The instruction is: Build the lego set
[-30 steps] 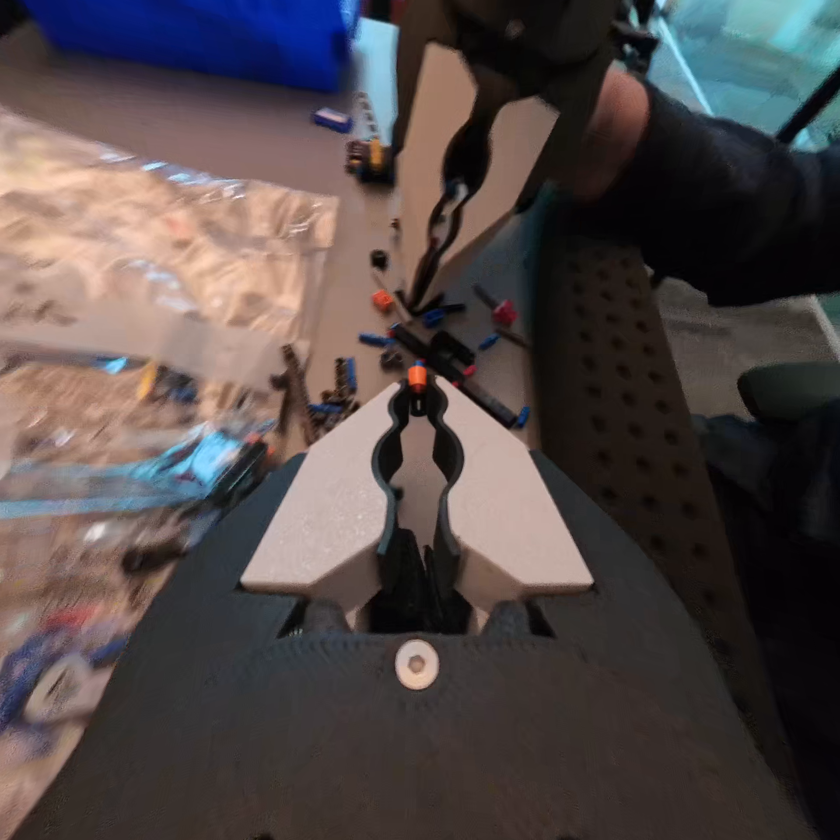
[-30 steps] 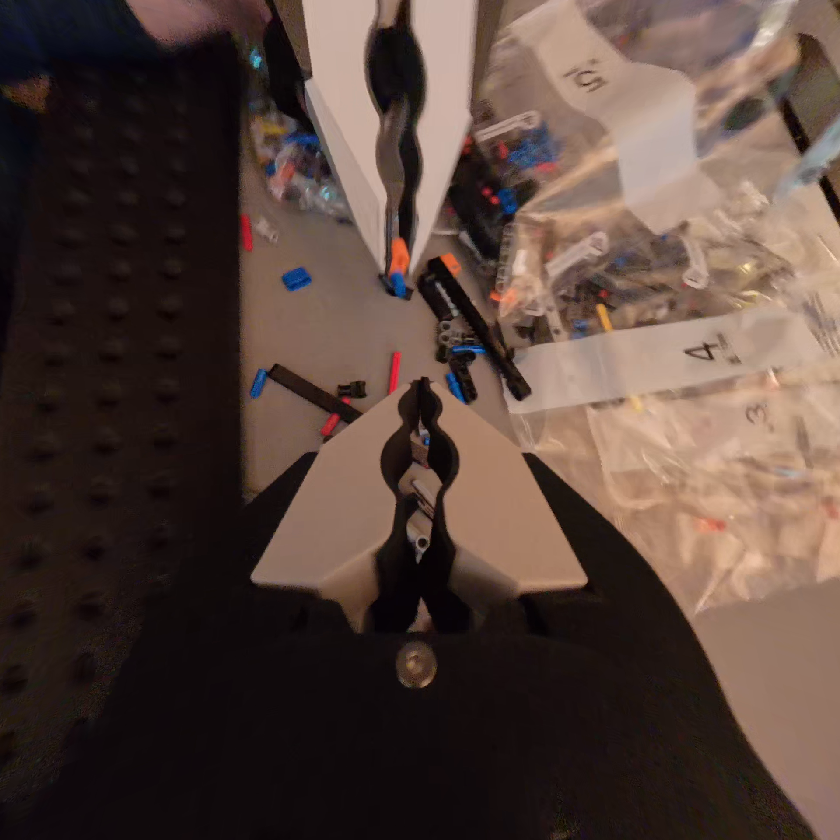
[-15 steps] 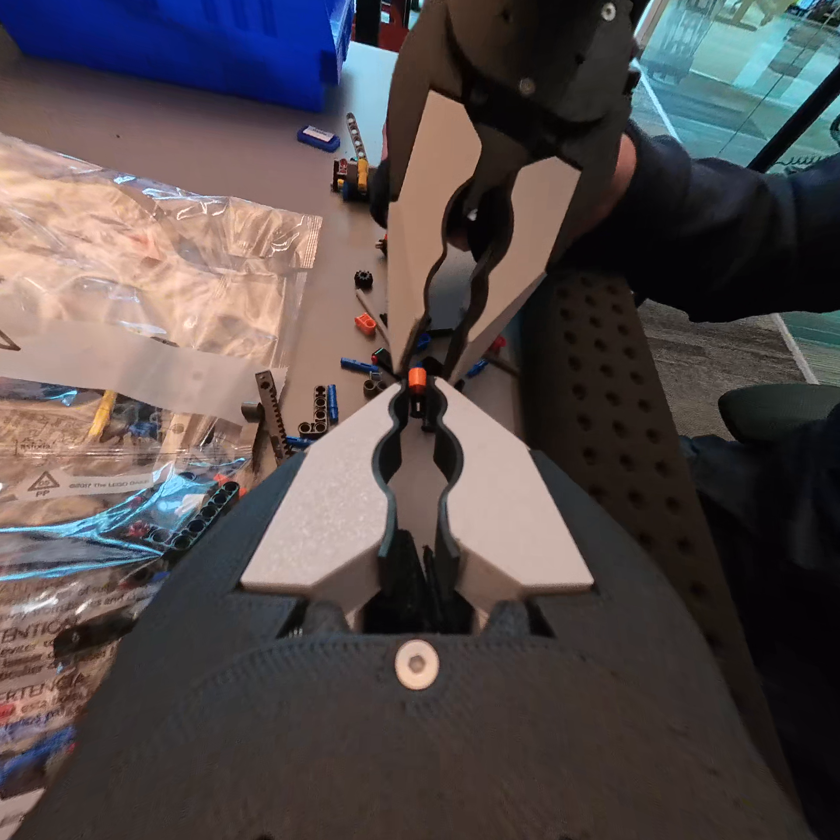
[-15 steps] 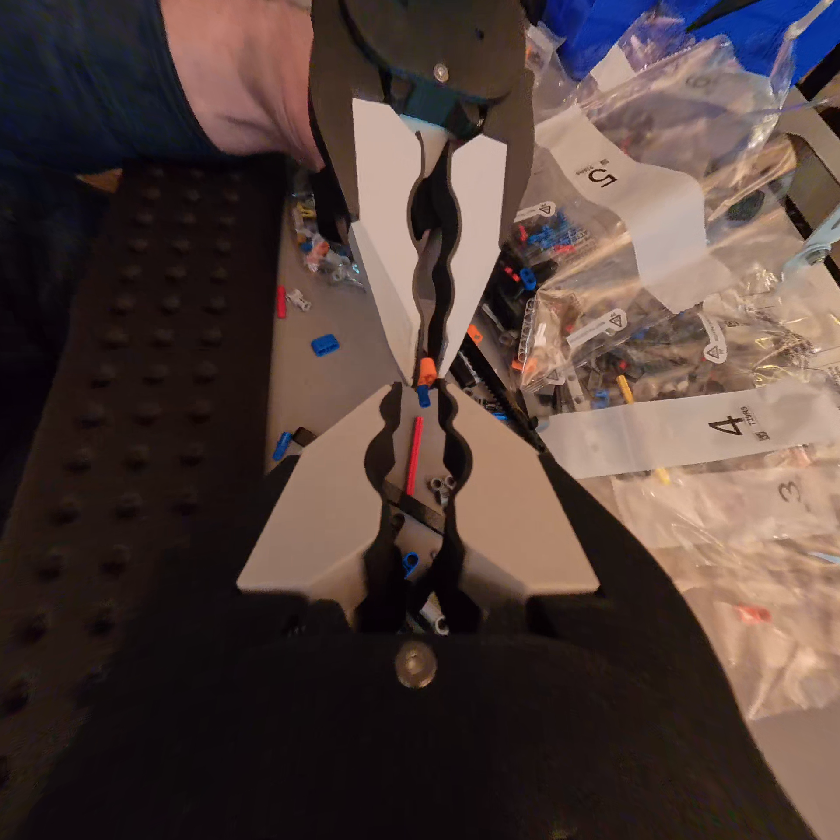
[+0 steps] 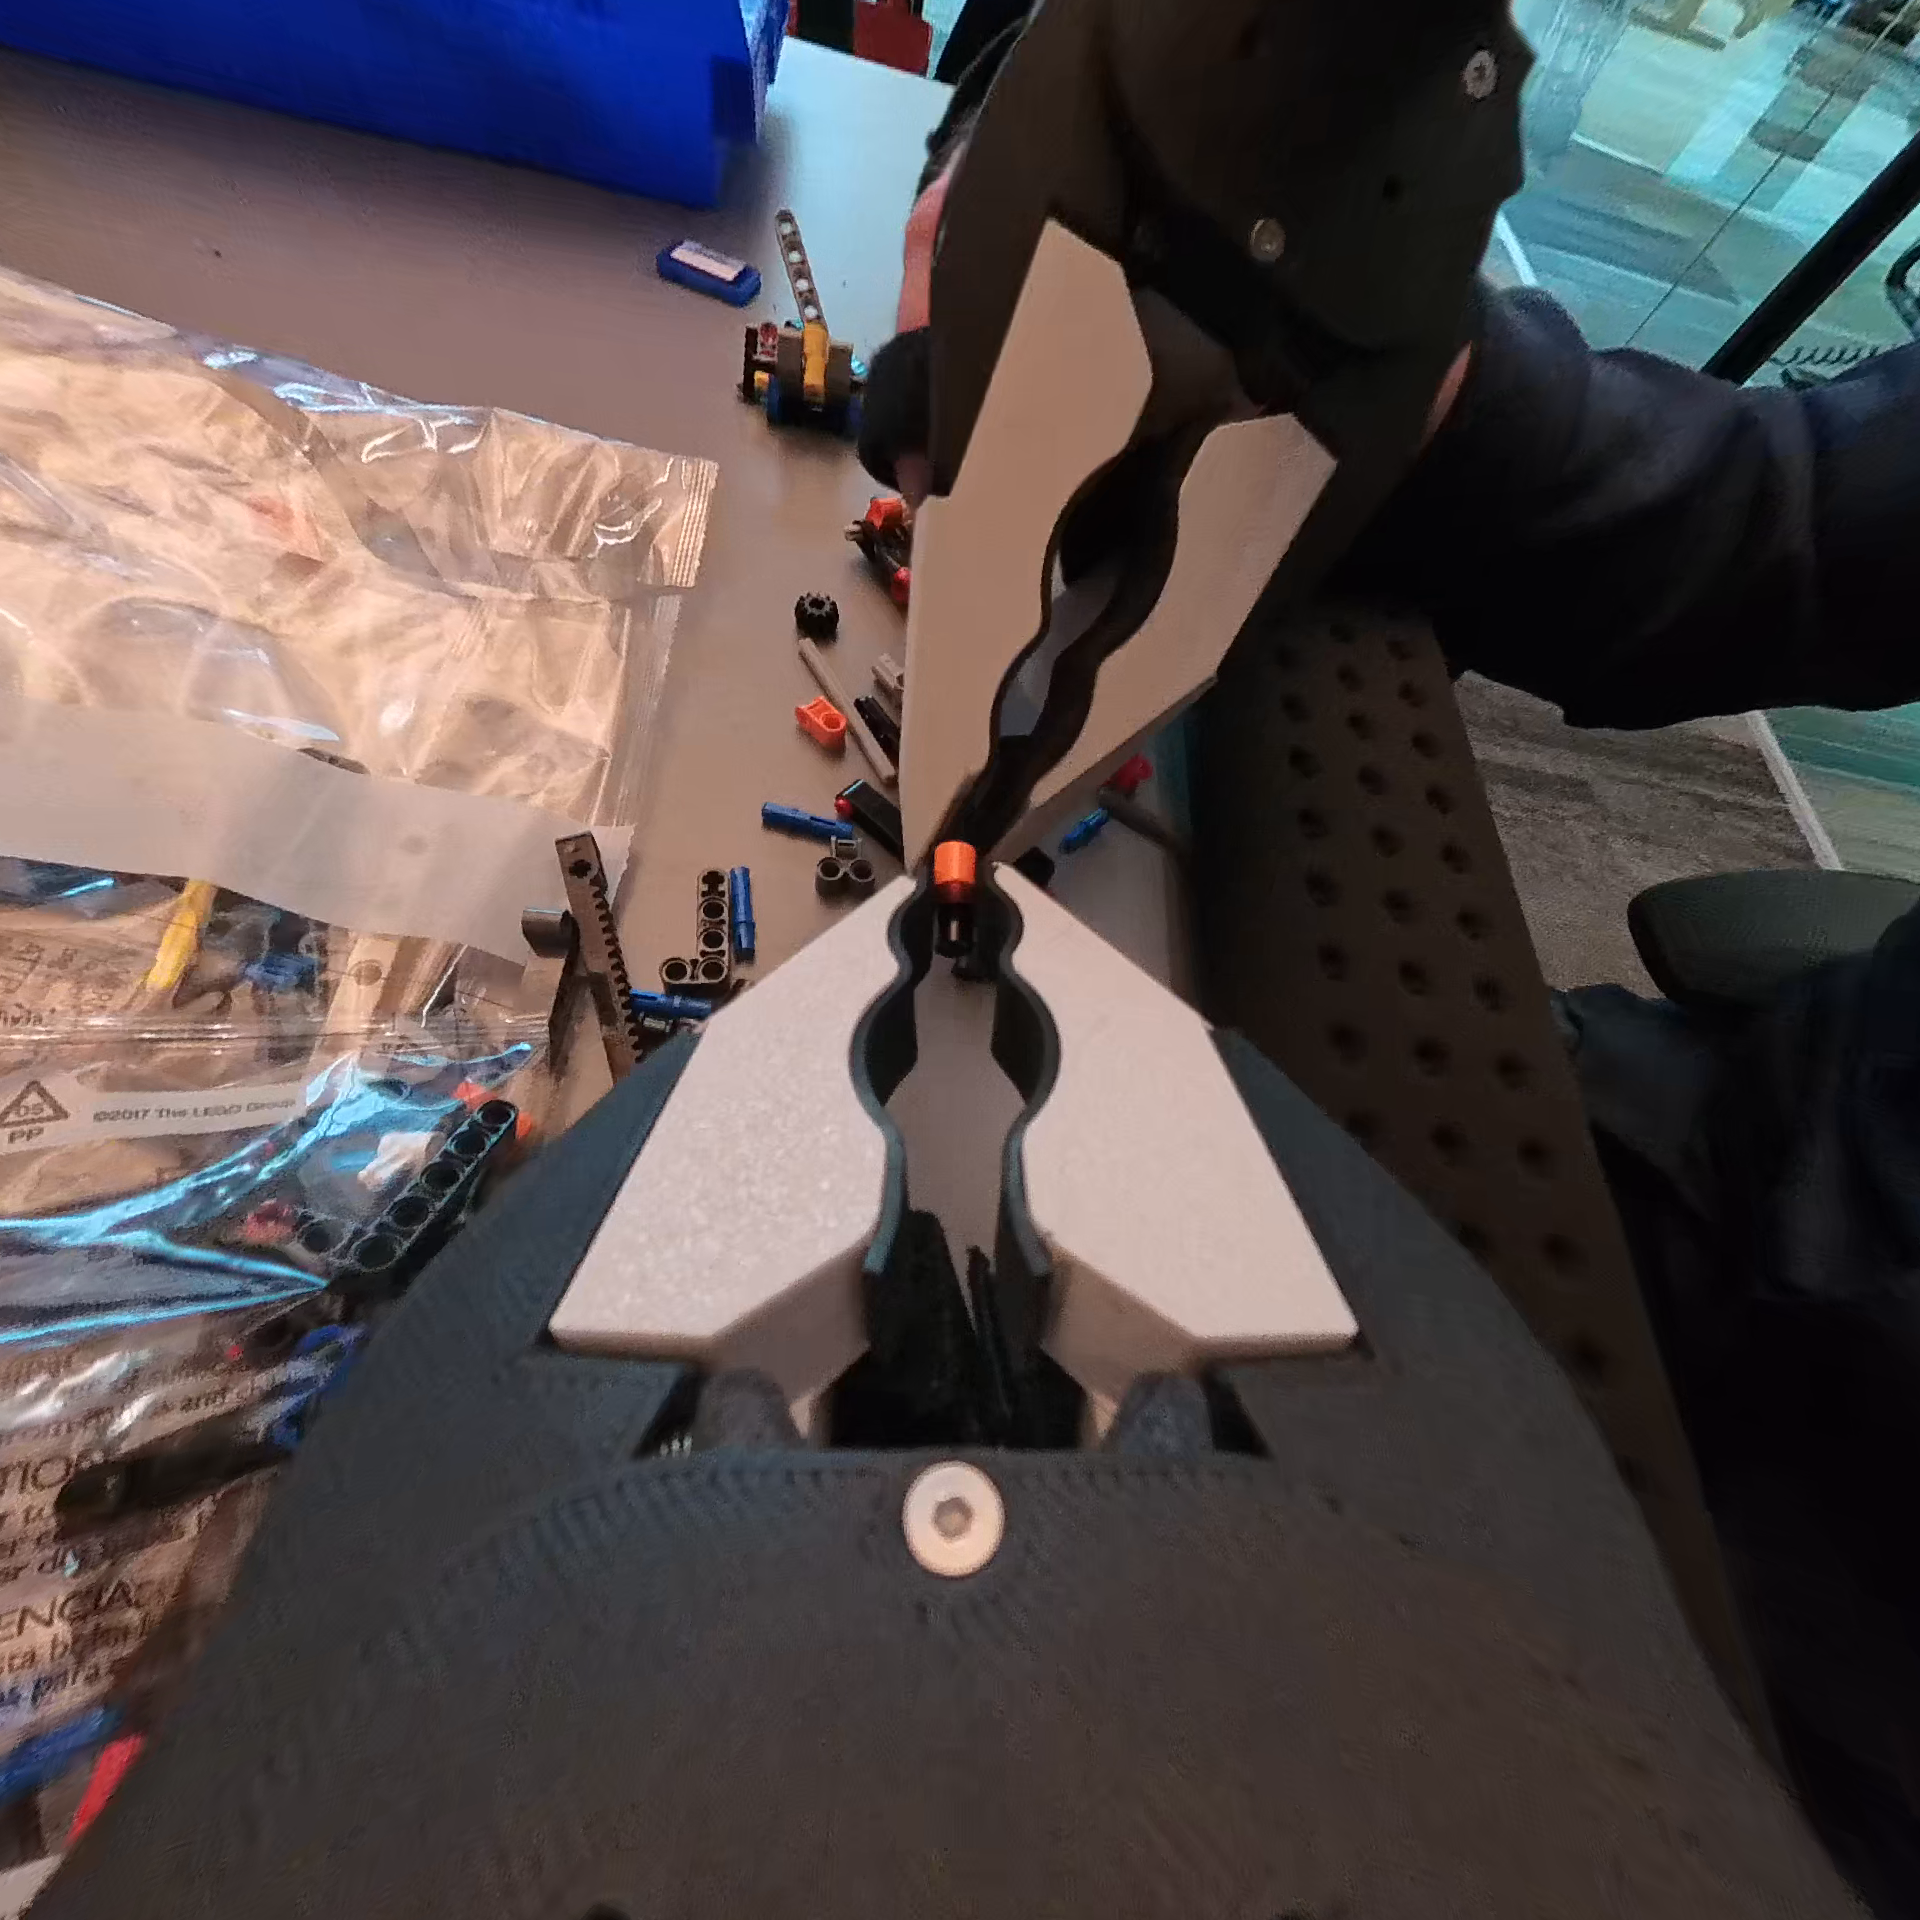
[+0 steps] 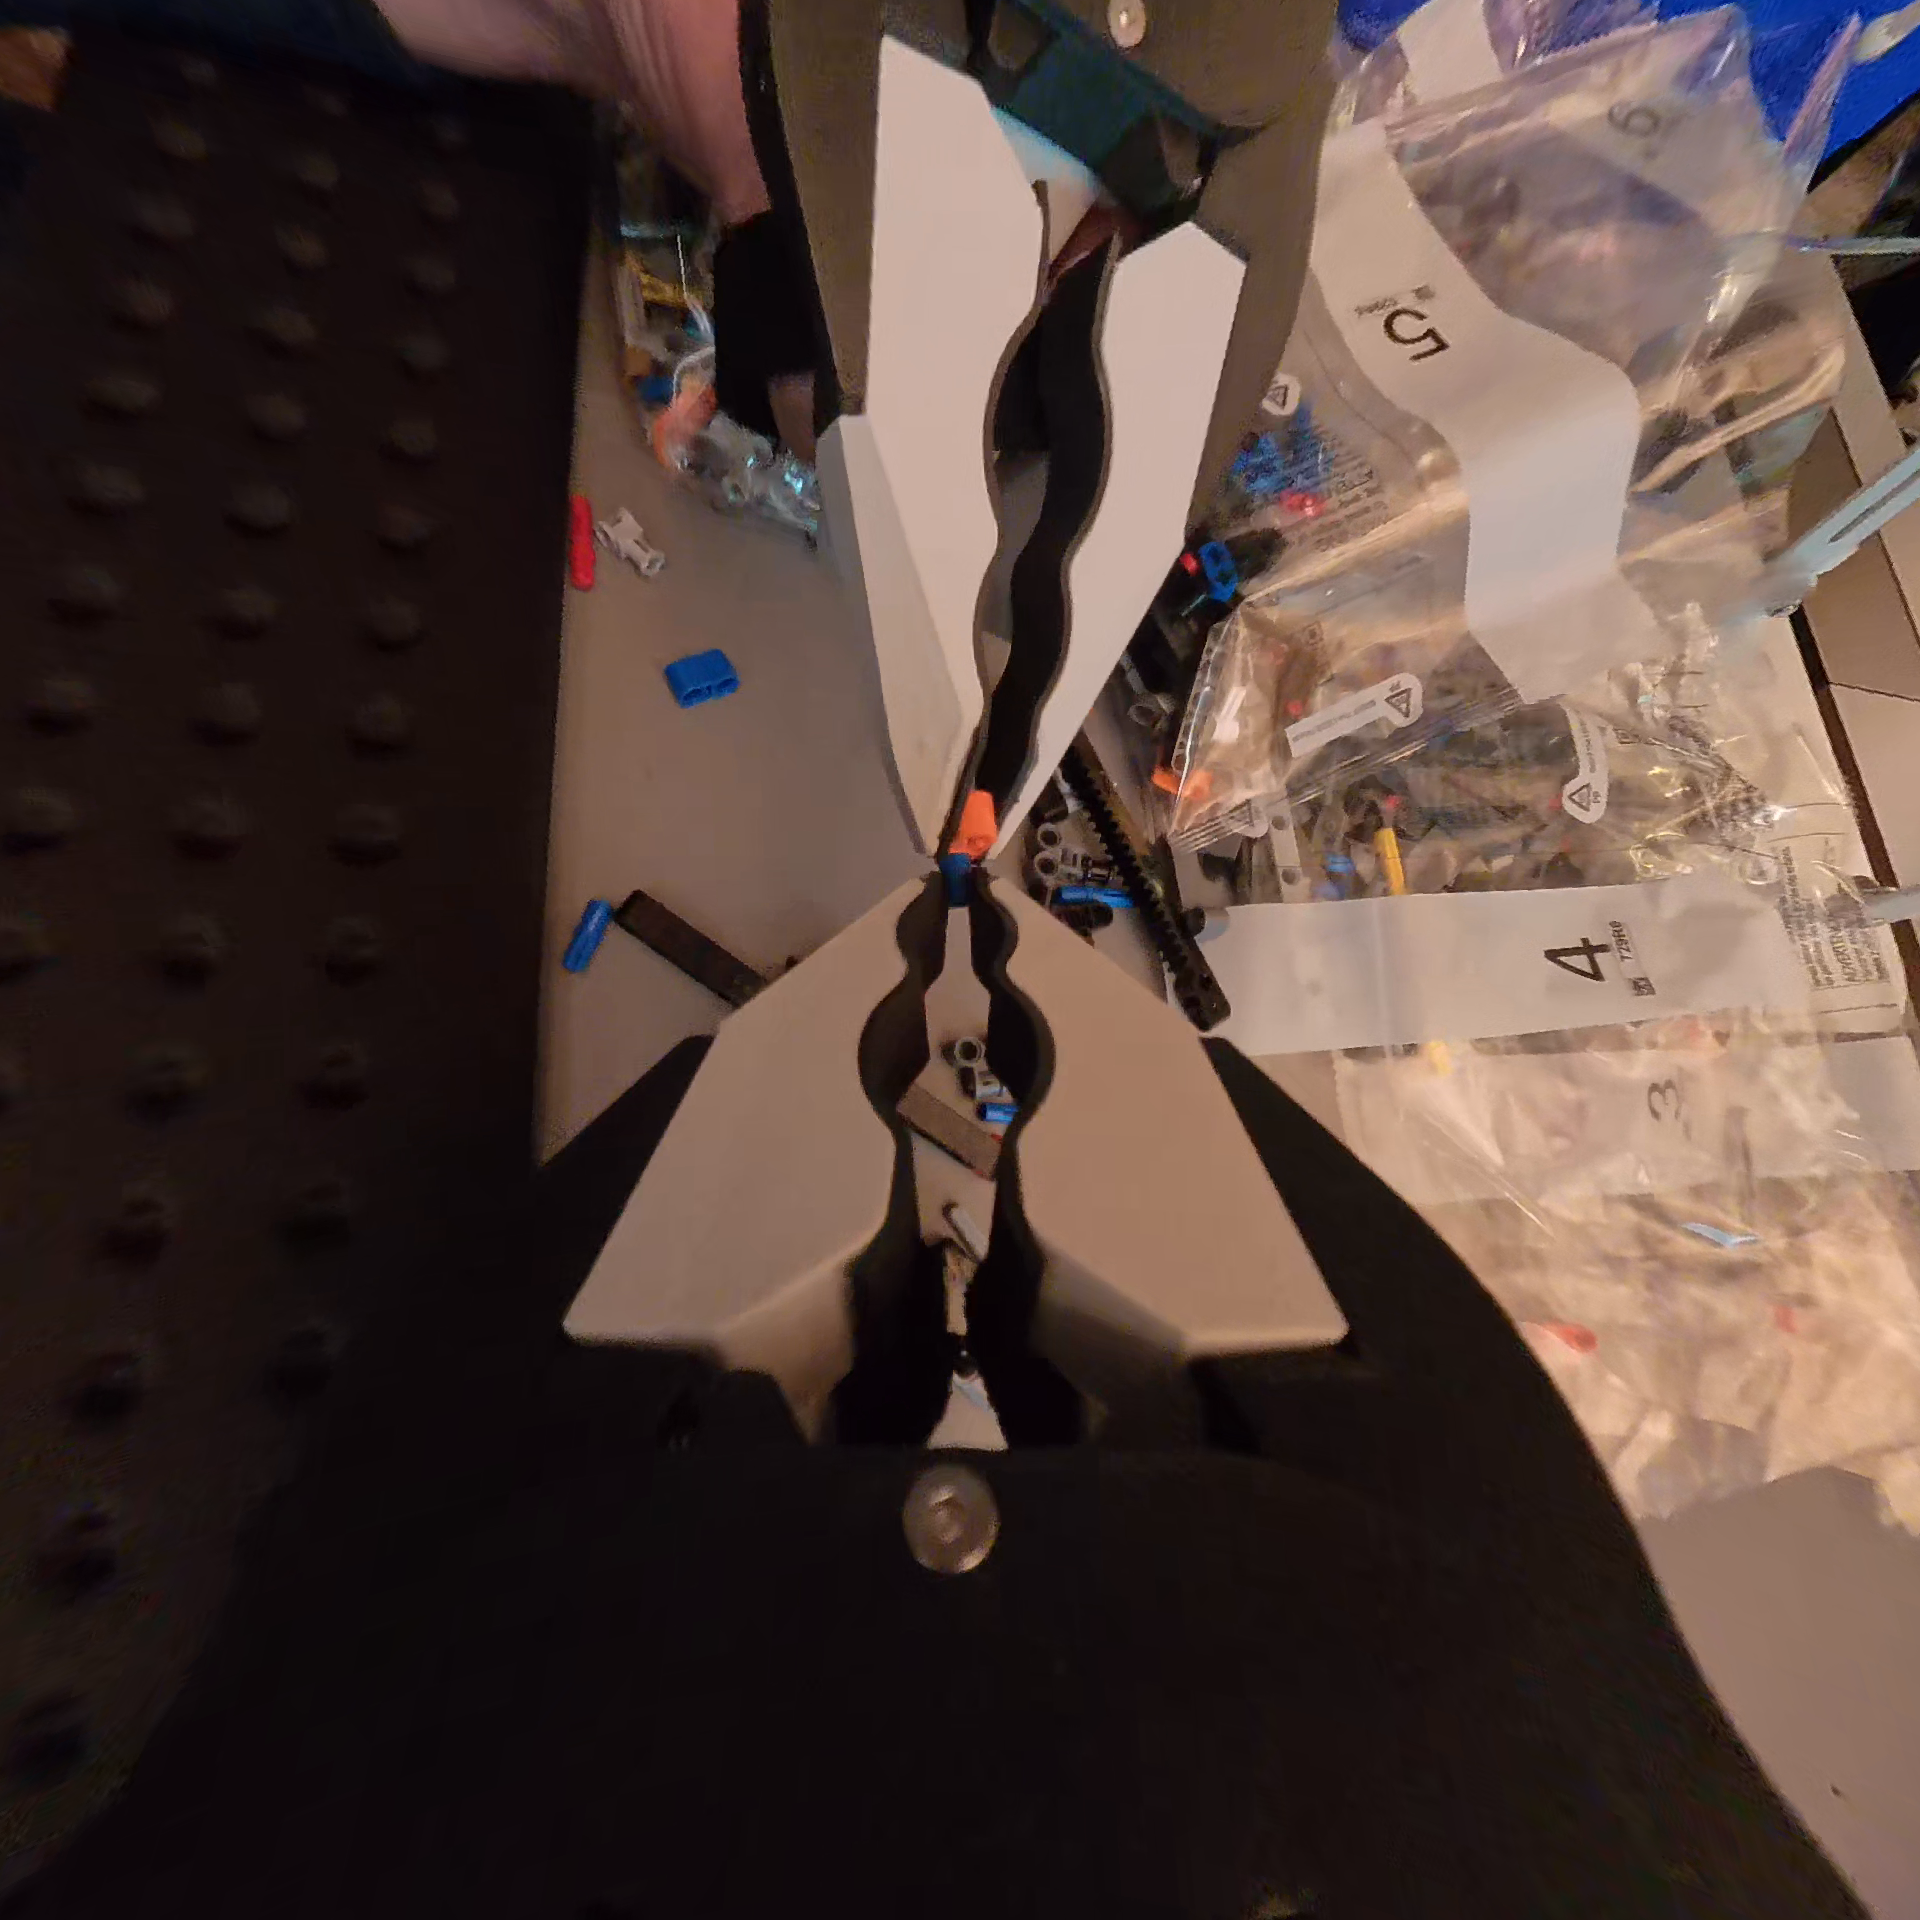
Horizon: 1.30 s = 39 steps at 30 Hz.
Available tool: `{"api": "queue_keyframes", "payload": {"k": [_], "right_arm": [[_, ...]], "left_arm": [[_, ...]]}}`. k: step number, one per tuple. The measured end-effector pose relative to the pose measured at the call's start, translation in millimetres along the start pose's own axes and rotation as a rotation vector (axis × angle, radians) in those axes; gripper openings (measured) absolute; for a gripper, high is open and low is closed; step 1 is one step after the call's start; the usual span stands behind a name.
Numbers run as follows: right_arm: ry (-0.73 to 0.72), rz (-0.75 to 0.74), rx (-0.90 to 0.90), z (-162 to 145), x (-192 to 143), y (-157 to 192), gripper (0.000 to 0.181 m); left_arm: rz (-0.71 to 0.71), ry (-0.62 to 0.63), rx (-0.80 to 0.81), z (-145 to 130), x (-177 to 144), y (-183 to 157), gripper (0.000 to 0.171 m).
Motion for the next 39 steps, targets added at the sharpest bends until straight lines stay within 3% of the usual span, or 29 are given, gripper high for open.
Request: {"api": "queue_keyframes", "payload": {"k": [9,15,17,20,23,26,29,39], "right_arm": [[0.063,0.082,0.021,-6.8,3.0,9.3,0.001],[0.013,0.114,0.044,-2.0,-5.2,11.2,0.0],[0.129,0.075,0.04,-23.5,-5.4,5.4,0.0],[-0.018,0.158,0.12,-7.0,-14.0,5.6,0.0],[0.098,0.15,0.099,-22.8,2.7,10.6,0.001],[0.06,0.19,0.137,-21.6,4.0,12.3,0.001],[0.04,0.188,0.16,-17.6,4.9,10.5,0.02],[-0.071,0.112,0.329,-16.1,-11.1,-19.9,0.01]], "left_arm": [[0.03,0.113,0.137,-7.9,6.3,-6.8,0.007],[0.015,0.092,0.177,-3.7,0.5,-13.4,0.007],[0.145,0.185,0.178,-18.5,-11.1,5.9,0.007],[0.081,-0.005,0.107,-2.9,-35.6,3.4,0.007],[0.09,0.056,0.127,-7.4,-19.4,2.7,0.007],[0.076,0.089,0.134,-11.0,-7.9,1.0,0.007],[0.083,0.085,0.134,-10.4,-5.7,2.0,0.007],[0.06,0.119,0.127,-14.6,1.8,-0.9,0.012]]}}
Point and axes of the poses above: each gripper's, where its closed fingertips meet, x out along the fingers, z out of its top, y = z × x across the jaws, the point moved 4 cm from there along -x, back along the fingers
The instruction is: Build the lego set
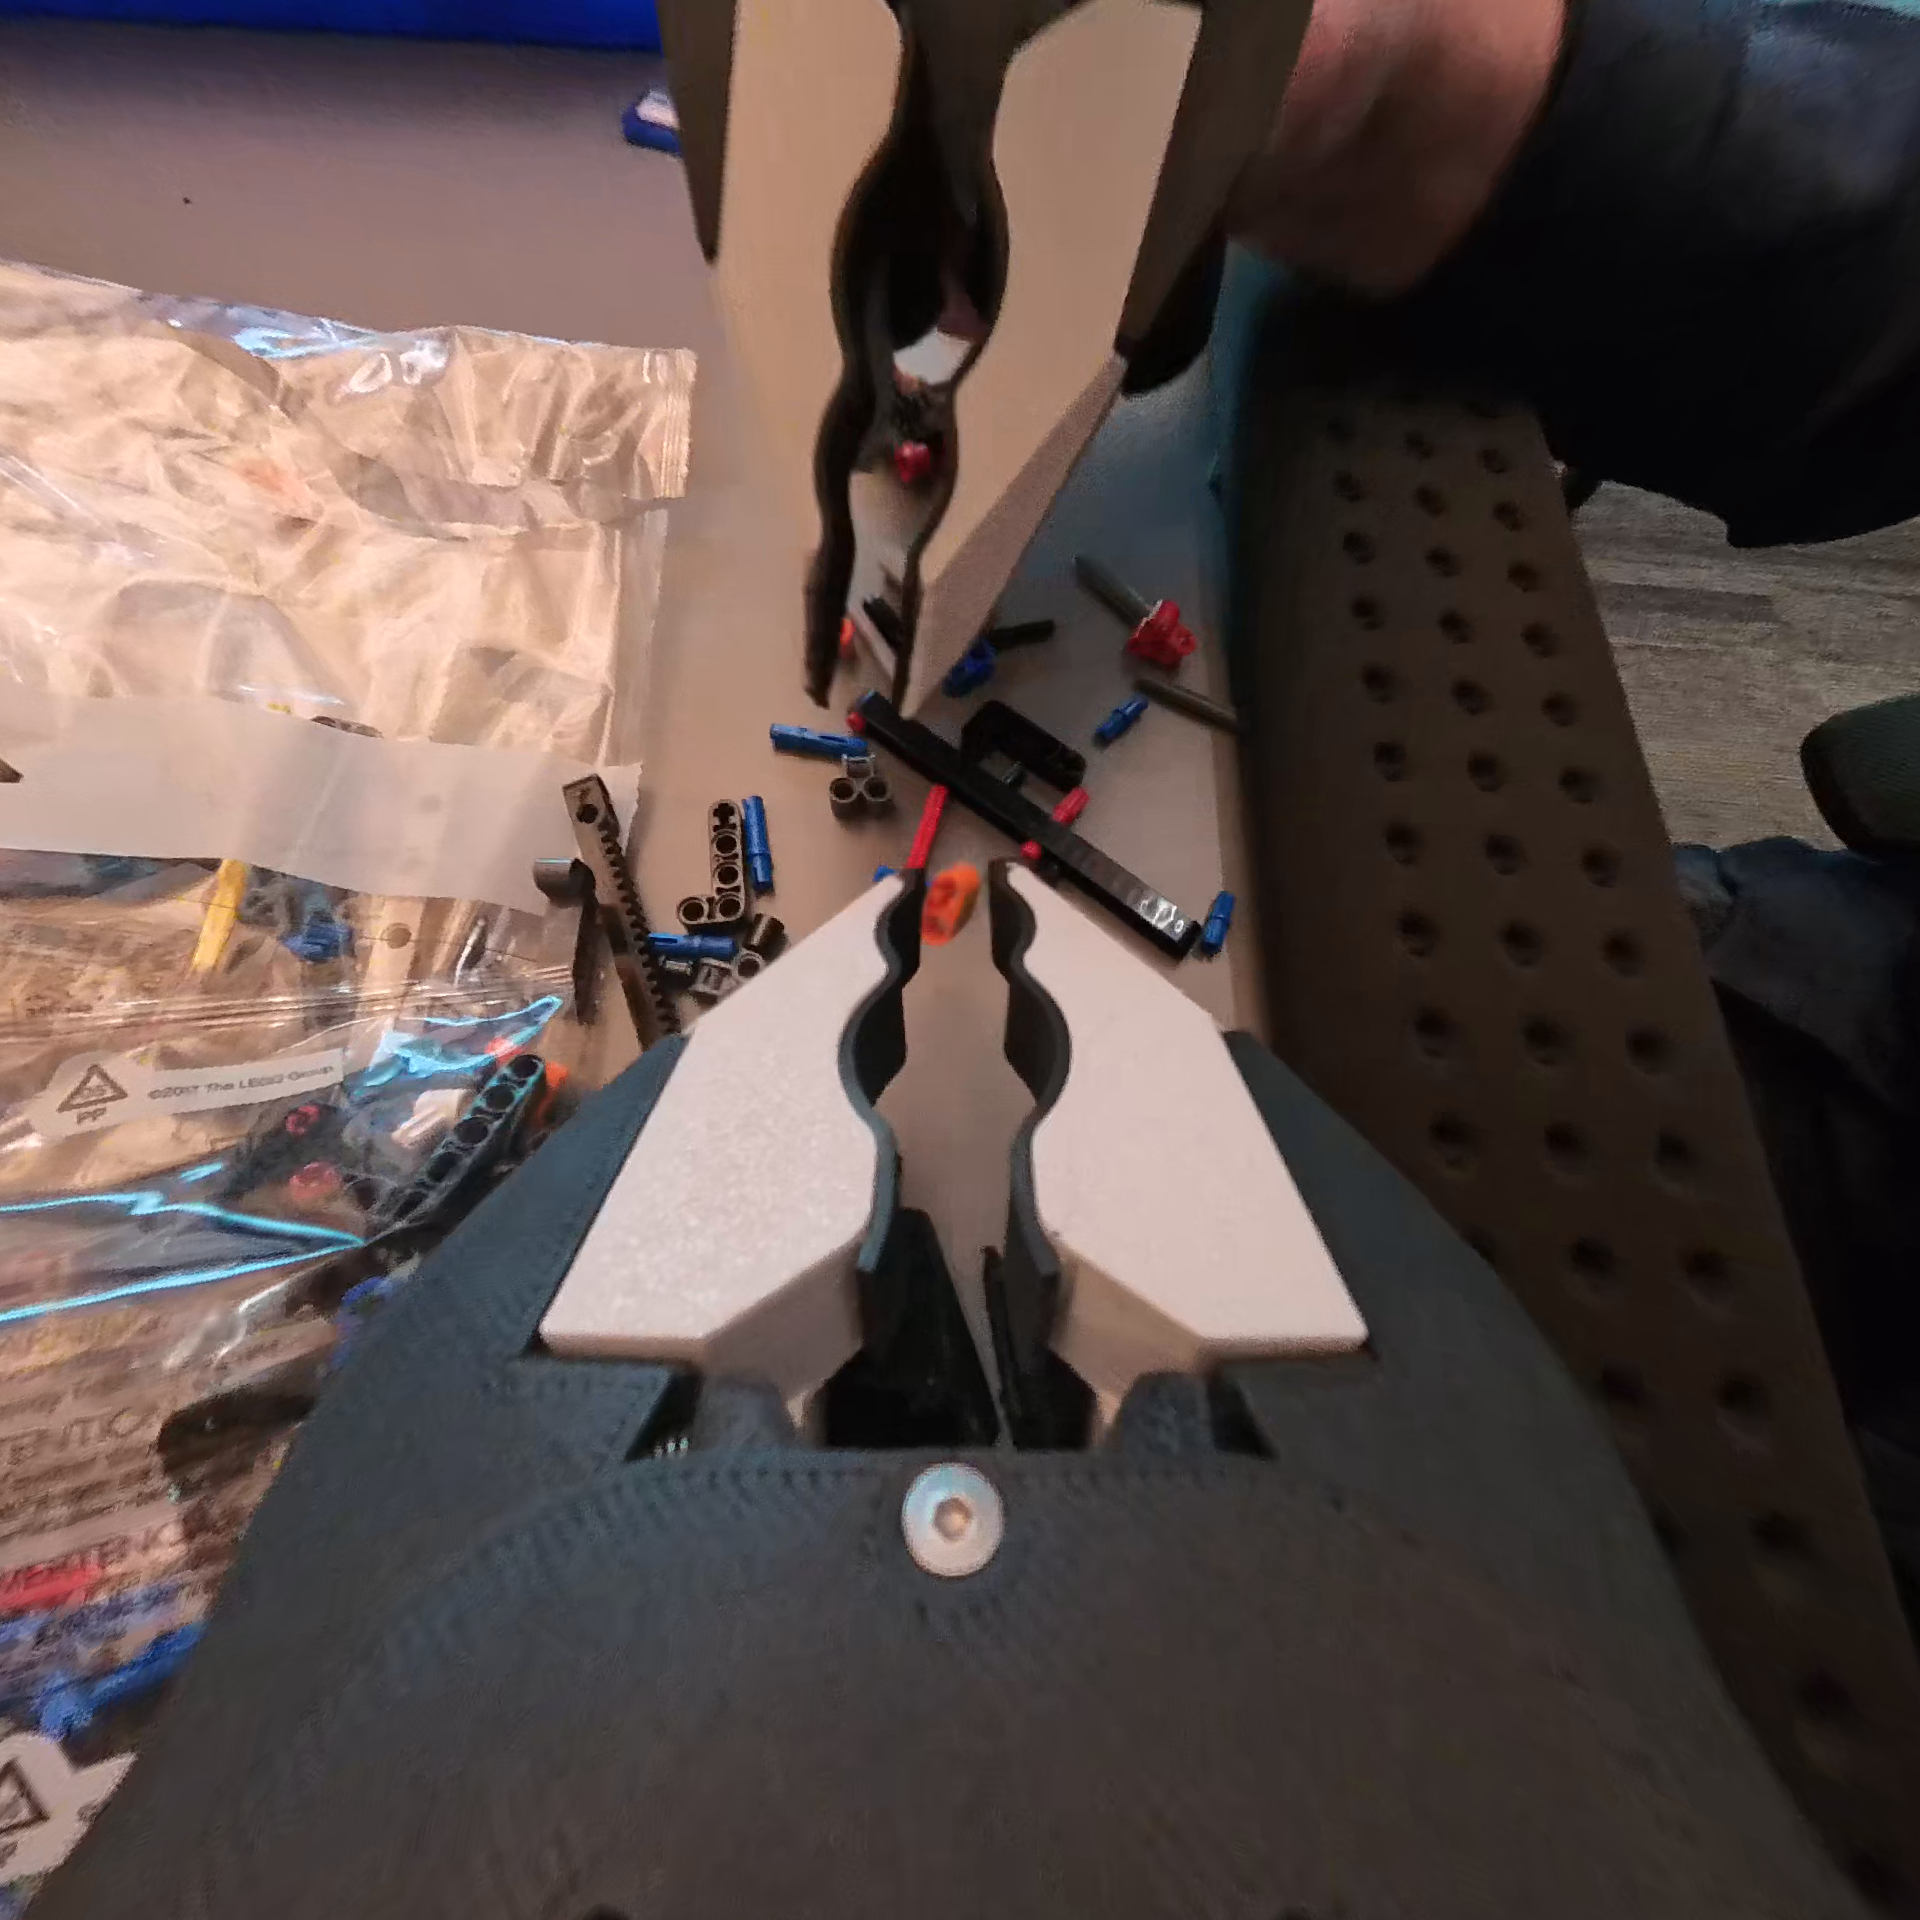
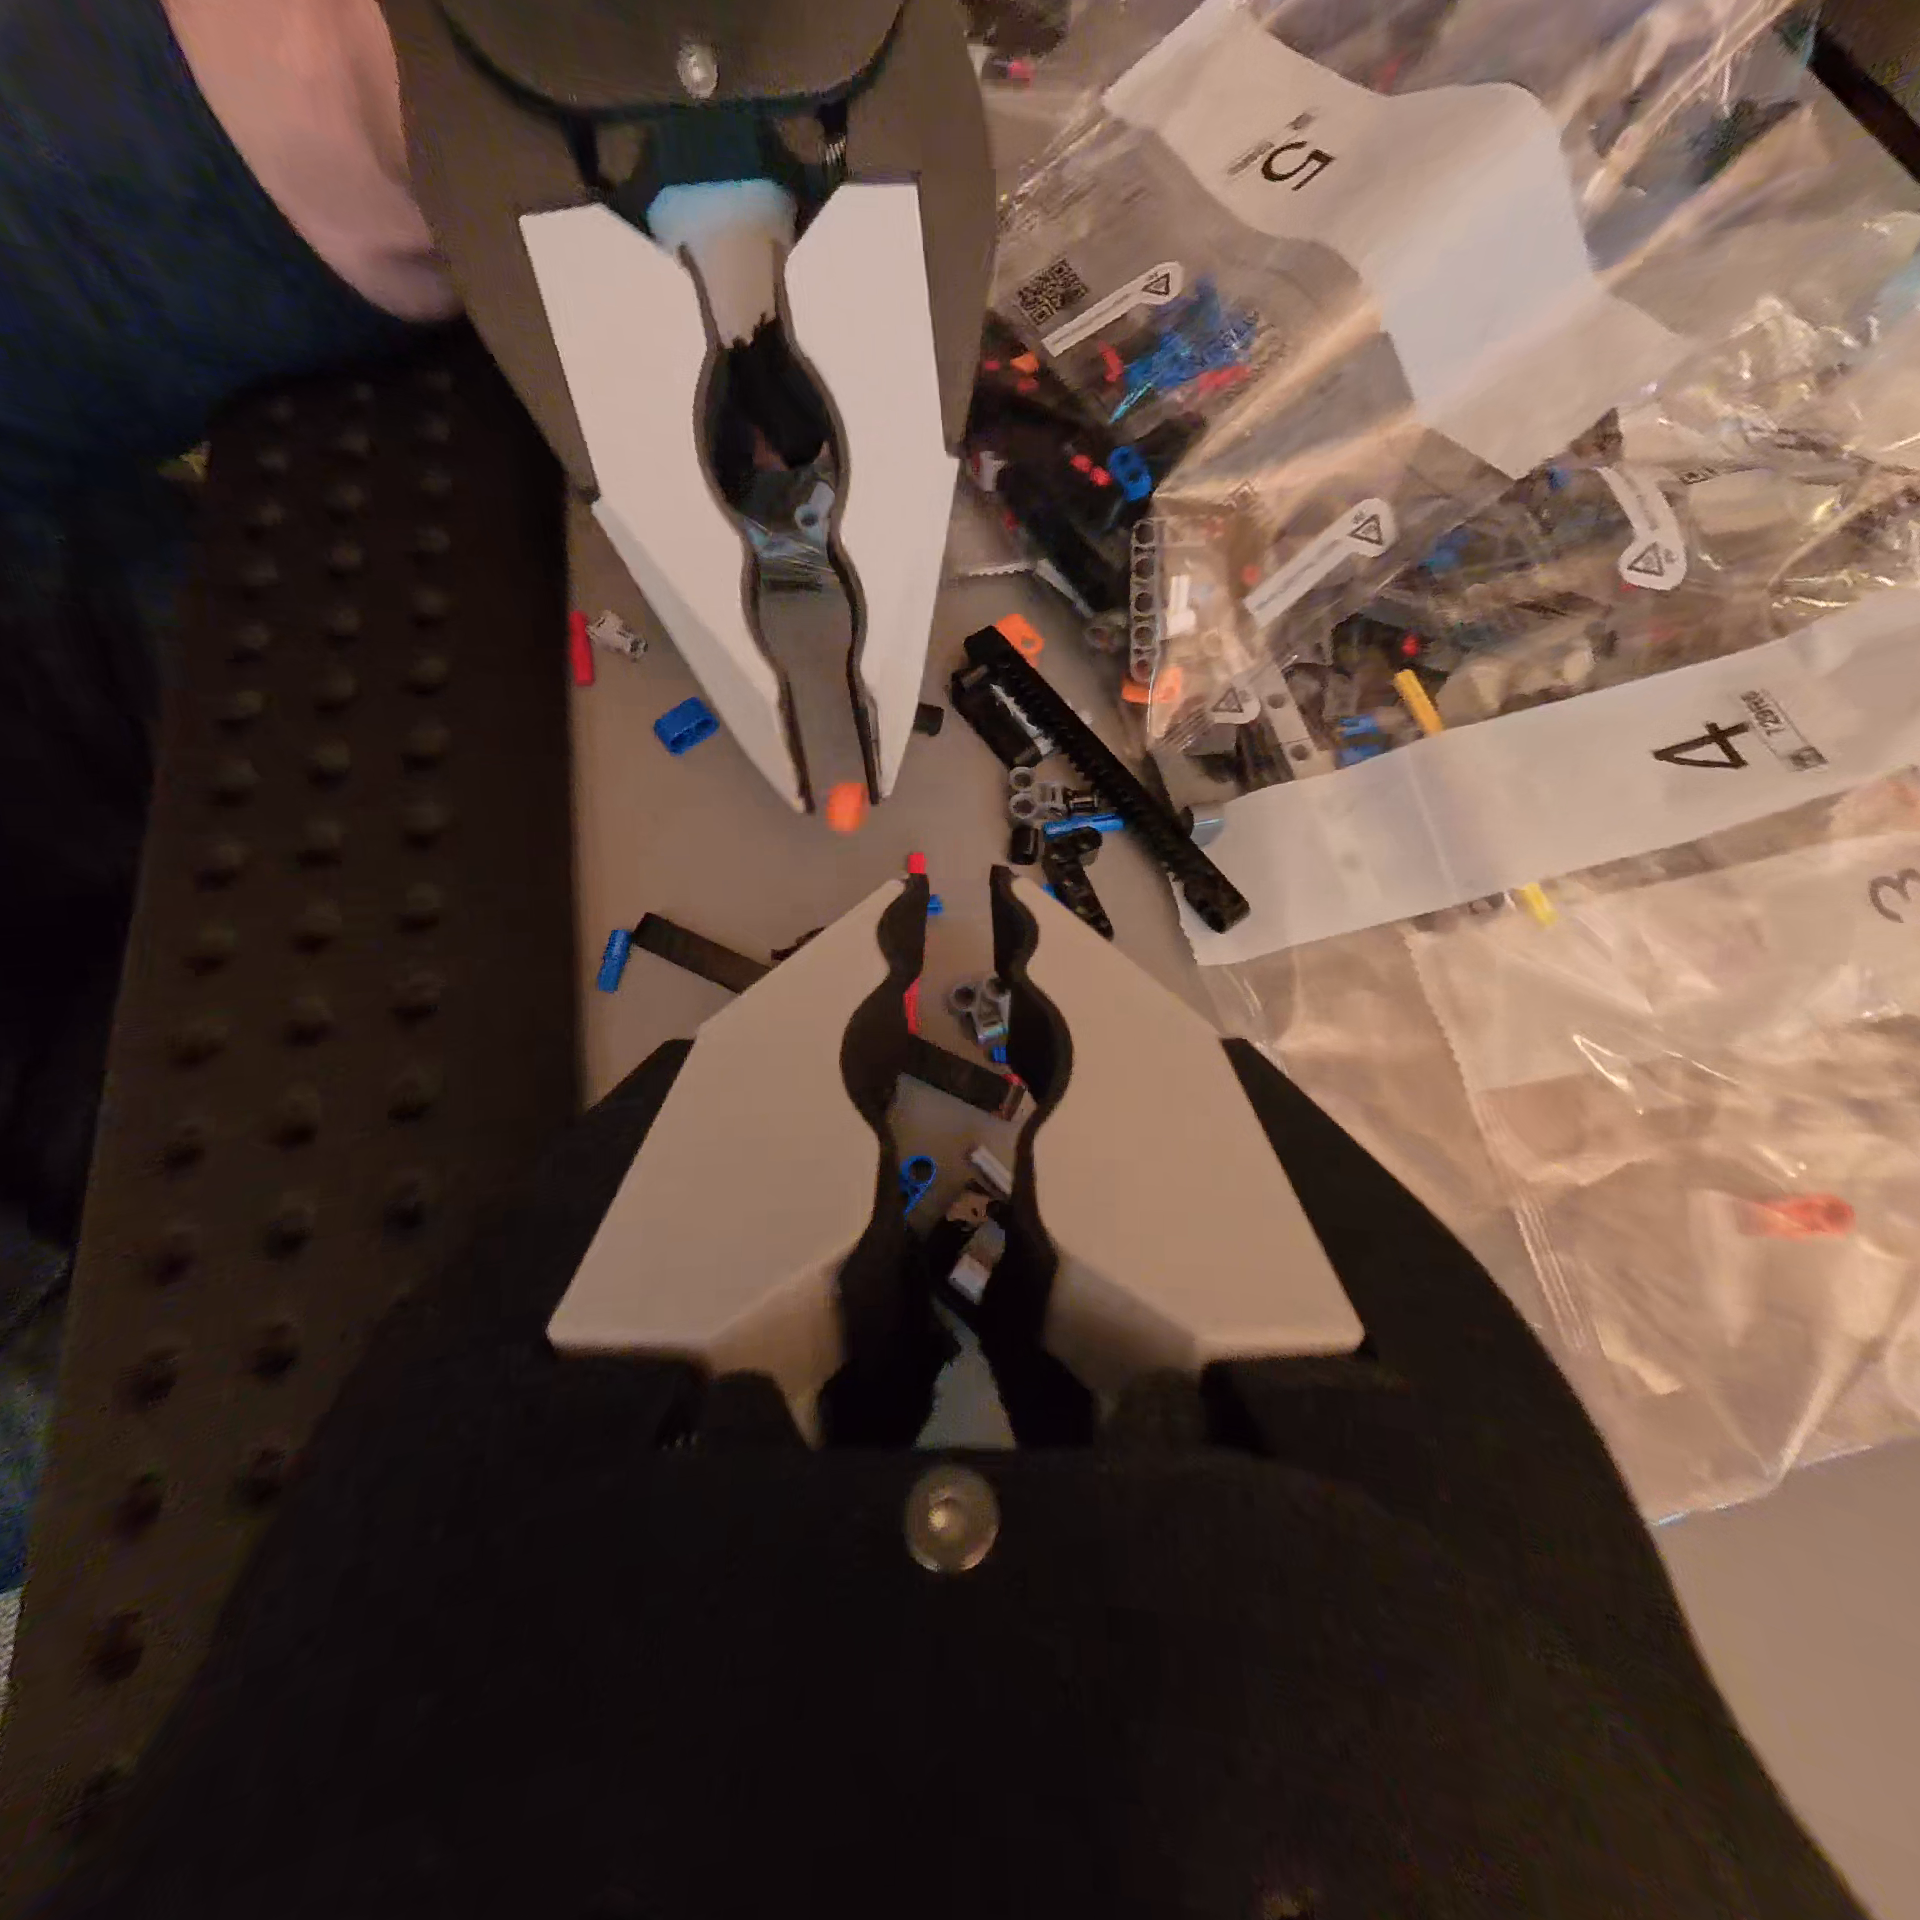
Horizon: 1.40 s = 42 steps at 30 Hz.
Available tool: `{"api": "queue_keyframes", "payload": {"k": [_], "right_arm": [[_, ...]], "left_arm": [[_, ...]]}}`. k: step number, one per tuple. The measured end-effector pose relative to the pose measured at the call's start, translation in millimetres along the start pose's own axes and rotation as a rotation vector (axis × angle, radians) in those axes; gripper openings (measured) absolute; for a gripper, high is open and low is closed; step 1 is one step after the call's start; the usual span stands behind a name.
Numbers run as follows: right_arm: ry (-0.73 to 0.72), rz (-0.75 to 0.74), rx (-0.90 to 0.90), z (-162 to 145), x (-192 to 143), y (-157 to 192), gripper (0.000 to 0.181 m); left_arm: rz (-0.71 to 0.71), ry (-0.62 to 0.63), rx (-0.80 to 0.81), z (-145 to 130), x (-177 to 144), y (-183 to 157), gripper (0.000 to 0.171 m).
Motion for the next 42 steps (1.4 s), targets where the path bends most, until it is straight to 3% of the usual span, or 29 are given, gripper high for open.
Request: {"api": "queue_keyframes", "payload": {"k": [7,13,26,32,38,40,42], "right_arm": [[0.024,-0.019,-0.038,-3.2,3.4,-0.6,0.006],[0.002,-0.015,-0.027,-1.6,0.7,-2.0,0.004],[0.039,0.006,-0.037,-6.1,5.7,0.7,0.004],[0.045,0.008,-0.039,-6.9,6.6,0.8,0.004],[0.054,0.007,-0.047,-7.7,7.9,1.1,0.003],[0.051,0.005,-0.045,-7.5,7.3,0.7,0.003],[0.049,0.003,-0.045,-7.2,6.7,0.5,0.003]], "left_arm": [[0.007,0.157,0.043,-17.1,13.2,-3.9,0.024],[0.025,0.099,0.013,-13.1,-3.9,1.3,0.03],[-0.174,0.295,0.002,-45.0,-21.4,-33.5,0.035],[-0.13,0.331,-0.003,-50.5,-20.0,-27.7,0.016],[-0.095,0.301,0.046,-38.4,-5.2,-24.2,0.017],[-0.024,0.267,0.026,-33.6,-7.9,-12.9,0.032],[0.064,0.246,-0.021,-33.2,-15.8,3.4,0.032]]}}
Point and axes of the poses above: each gripper's, where its closed fingertips meet, x out along the fingers, z out of its top, y = z × x across the jaws, the point moved 4 cm from there along -x, back along the fingers
